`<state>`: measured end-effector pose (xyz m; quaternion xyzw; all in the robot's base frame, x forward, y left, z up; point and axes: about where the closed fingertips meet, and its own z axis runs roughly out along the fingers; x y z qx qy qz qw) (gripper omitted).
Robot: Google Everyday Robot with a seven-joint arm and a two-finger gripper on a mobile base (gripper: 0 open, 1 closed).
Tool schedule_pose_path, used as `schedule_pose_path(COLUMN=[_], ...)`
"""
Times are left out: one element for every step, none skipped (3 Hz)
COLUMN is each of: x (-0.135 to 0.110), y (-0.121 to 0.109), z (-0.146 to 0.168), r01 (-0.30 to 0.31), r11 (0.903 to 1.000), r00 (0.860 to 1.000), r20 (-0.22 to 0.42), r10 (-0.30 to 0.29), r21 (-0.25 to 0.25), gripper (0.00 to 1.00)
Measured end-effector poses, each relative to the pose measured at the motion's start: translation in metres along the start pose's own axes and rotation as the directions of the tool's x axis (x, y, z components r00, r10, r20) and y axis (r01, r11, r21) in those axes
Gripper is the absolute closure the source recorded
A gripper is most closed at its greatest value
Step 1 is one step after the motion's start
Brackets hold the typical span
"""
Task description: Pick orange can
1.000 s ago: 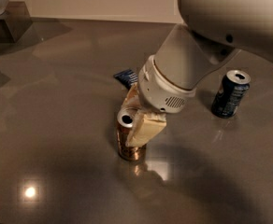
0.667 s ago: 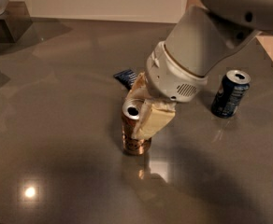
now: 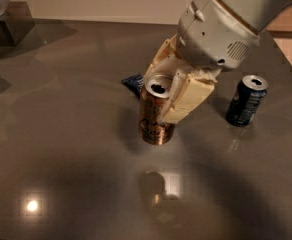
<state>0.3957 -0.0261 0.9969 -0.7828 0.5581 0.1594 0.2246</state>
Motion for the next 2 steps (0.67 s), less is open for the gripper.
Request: schedule_pose_path(x=[-0.0254,-0.0297], y=[-0.011,-0.0152], z=[-0.0489,-0.0506], r01=[0.085,0.088], r11=[0.9955,0.9938], r00=[0.993,0.993], r20=[0.073,0.076], r10=[-0.088,-0.093], r21=[0.043,0.068], gripper=[1.0,1.0])
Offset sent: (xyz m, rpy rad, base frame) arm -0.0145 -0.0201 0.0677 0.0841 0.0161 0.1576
